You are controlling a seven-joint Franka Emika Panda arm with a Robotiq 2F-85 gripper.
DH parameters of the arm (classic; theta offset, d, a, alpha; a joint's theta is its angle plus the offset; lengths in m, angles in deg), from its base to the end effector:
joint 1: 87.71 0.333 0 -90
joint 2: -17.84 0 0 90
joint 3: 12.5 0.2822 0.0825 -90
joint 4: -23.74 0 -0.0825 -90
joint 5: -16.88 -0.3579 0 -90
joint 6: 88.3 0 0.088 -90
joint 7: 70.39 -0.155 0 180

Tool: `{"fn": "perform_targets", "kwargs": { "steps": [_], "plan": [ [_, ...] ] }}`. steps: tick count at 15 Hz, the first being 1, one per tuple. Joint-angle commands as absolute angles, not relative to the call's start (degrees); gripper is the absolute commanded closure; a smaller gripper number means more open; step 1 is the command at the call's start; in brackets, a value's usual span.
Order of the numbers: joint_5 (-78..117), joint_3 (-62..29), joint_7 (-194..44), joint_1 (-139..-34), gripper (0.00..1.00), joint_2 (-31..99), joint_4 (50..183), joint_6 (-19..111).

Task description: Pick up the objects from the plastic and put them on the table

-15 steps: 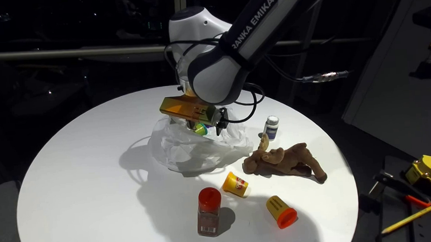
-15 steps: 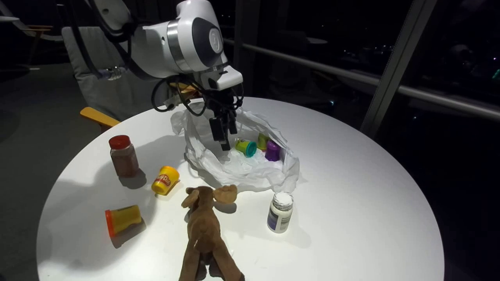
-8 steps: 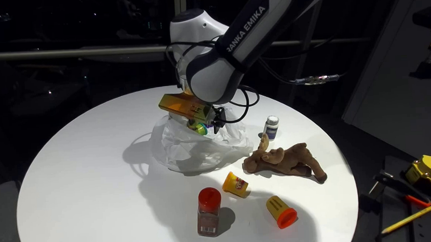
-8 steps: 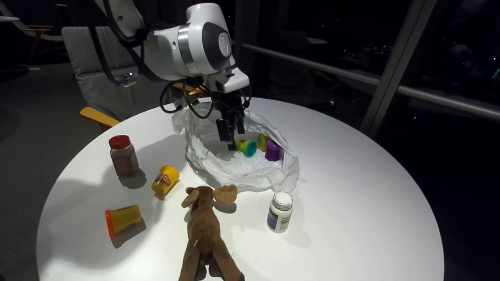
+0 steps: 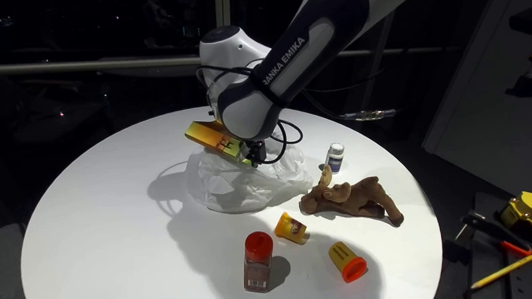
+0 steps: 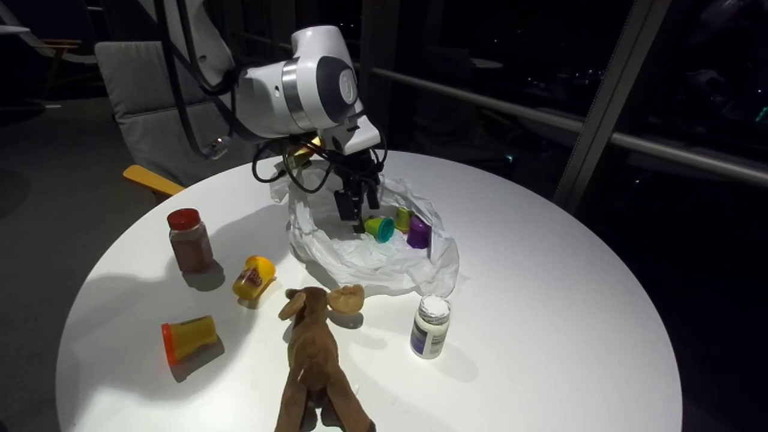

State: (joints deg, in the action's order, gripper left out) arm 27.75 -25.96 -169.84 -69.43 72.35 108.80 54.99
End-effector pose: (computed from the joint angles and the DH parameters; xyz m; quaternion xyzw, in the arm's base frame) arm 0.6729 0.0685 0.0765 0.7558 -0.6357 0.1442 0.0626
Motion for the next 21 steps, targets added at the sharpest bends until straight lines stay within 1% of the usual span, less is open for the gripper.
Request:
{"fn": "perform_targets", "kwargs": {
  "steps": [1, 3, 5, 6, 7, 8, 9, 10, 11, 12, 13, 15, 16, 18, 19, 20, 21],
  "plan": [
    [27.71, -27.52, -173.60, -69.31, 0.40, 74.91, 104.09, 53.97],
    [27.90, -28.00, -174.20, -69.76, 0.56, 75.06, 103.87, 53.82],
    [28.23, -28.60, -174.60, -69.77, 0.69, 75.16, 103.78, 53.35],
    [28.14, -28.57, -174.37, -69.99, 0.78, 75.00, 103.90, 52.80],
    [28.01, -28.37, -173.90, -70.35, 0.83, 74.94, 103.77, 52.33],
    [27.89, -28.07, -173.47, -70.68, 0.81, 74.76, 103.64, 51.66],
    [27.78, -27.60, -172.79, -71.10, 0.81, 74.71, 103.62, 50.99],
    [28.04, -27.68, -172.71, -71.07, 0.85, 74.69, 103.39, 50.37],
    [28.08, -27.47, -172.49, -71.21, 0.73, 74.55, 103.06, 49.56],
    [28.15, -27.20, -172.15, -71.36, 0.56, 74.53, 103.04, 49.05],
    [28.17, -27.03, -172.00, -71.52, 0.56, 74.79, 102.85, 48.78],
    [28.16, -26.62, -171.37, -71.87, 0.42, 74.97, 102.71, 48.69],
    [28.21, -26.54, -171.07, -72.07, 0.33, 75.24, 102.63, 49.14],
    [28.29, -26.64, -171.11, -72.12, 0.19, 75.55, 102.45, 49.56],
    [28.34, -26.71, -171.12, -72.18, 0.11, 75.89, 102.20, 49.56],
    [28.32, -26.74, -171.12, -72.25, 0.04, 76.26, 101.92, 49.65],
    [28.25, -26.64, -170.87, -72.39, 0.01, 76.65, 101.54, 49.53]
  ]
}}
